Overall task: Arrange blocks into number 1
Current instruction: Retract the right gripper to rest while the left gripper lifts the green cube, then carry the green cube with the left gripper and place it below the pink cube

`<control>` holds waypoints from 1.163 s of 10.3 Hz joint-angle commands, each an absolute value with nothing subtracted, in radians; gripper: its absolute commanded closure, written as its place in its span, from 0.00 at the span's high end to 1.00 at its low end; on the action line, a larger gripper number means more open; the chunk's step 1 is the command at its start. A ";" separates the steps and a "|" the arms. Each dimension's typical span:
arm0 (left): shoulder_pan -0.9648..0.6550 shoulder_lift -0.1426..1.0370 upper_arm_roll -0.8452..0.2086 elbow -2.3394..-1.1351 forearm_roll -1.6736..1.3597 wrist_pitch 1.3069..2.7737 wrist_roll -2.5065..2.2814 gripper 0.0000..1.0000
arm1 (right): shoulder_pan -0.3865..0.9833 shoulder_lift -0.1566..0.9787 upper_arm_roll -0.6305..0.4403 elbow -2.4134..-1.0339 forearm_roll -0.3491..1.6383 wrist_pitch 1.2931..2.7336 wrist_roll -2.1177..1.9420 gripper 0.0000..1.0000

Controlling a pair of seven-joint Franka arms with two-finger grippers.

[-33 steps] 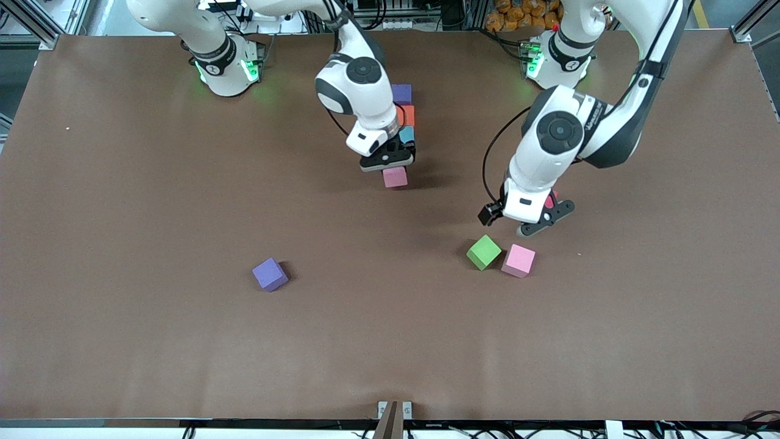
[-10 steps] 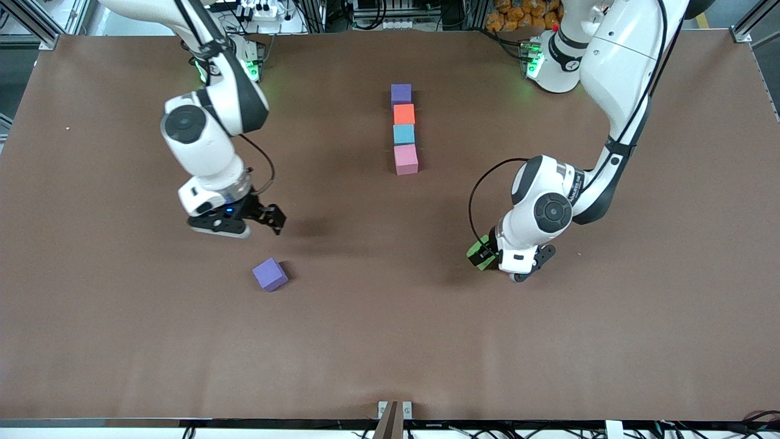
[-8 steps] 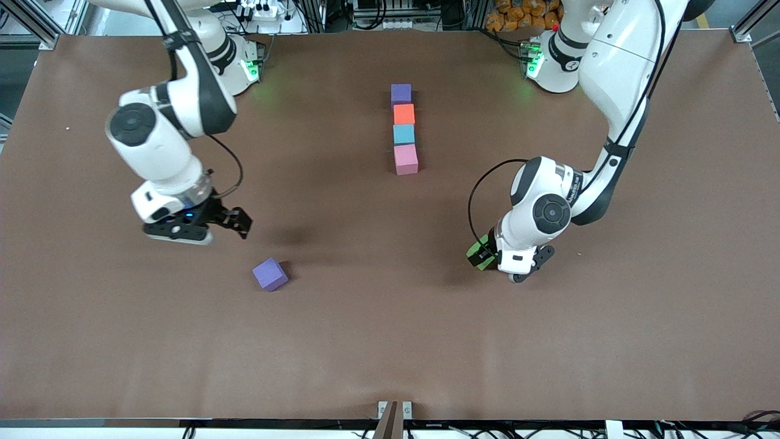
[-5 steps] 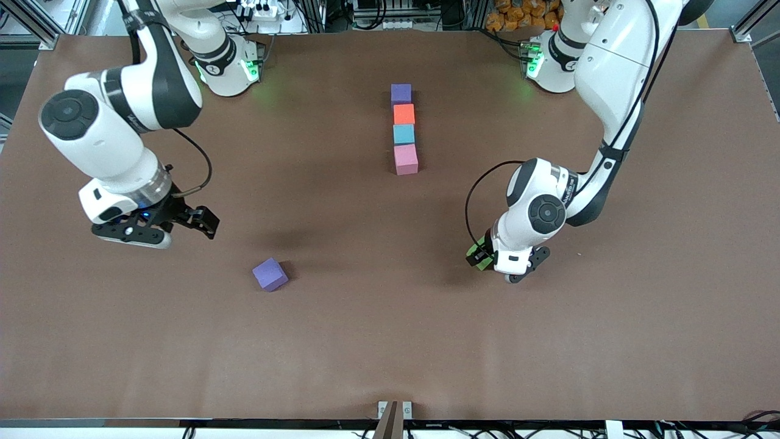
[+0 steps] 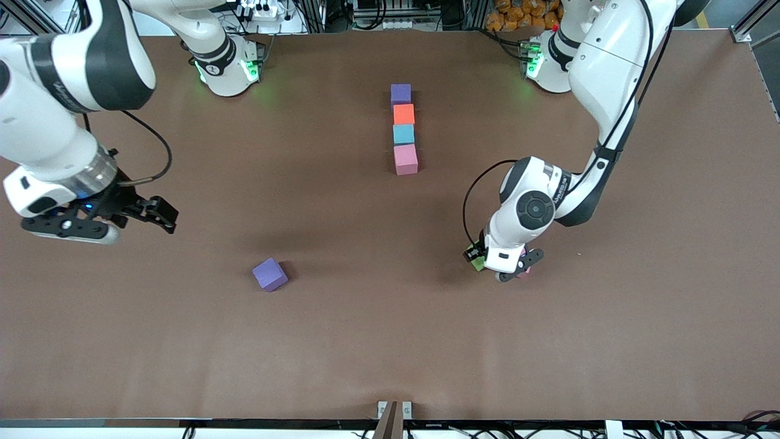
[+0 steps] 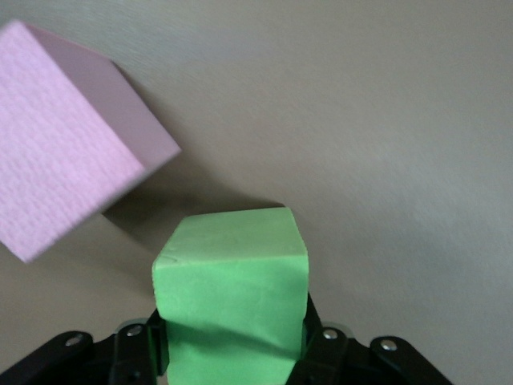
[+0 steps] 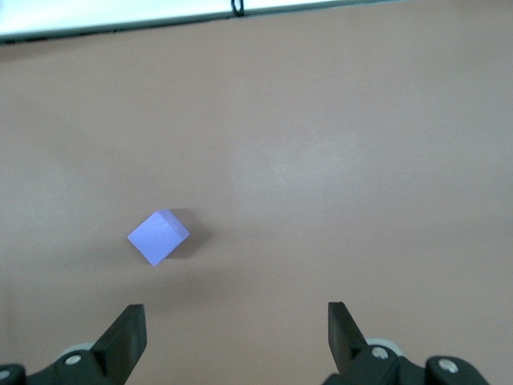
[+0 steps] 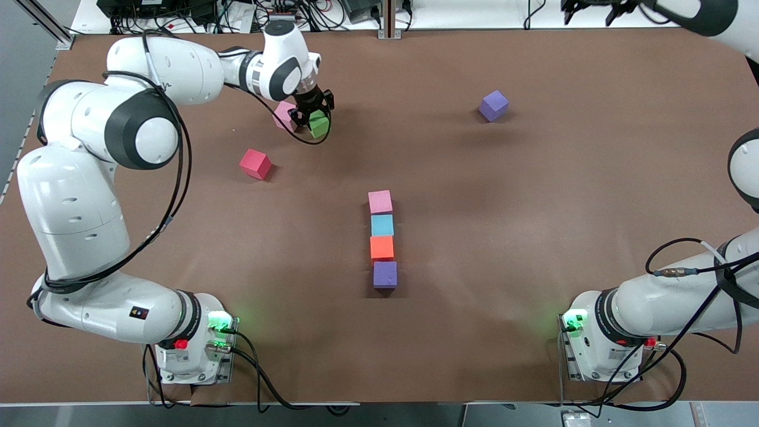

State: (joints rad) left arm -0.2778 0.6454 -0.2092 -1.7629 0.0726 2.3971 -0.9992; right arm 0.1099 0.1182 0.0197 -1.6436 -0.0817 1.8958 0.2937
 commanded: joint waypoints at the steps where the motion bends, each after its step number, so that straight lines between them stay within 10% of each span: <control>1: -0.317 0.643 -0.236 -1.759 0.146 2.395 -0.994 0.00 | 0.104 0.132 -0.014 -1.531 -0.083 1.809 0.279 1.00; 12: -0.511 0.652 -0.318 -1.779 0.215 2.387 -0.959 0.00 | 0.074 0.138 -0.029 -1.427 -0.009 1.640 0.206 1.00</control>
State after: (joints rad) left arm -0.5005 0.6515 -0.3146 -1.7734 0.1878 2.3924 -0.9894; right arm 0.0965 0.1218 -0.0345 -1.4606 -0.0427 1.6607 0.2408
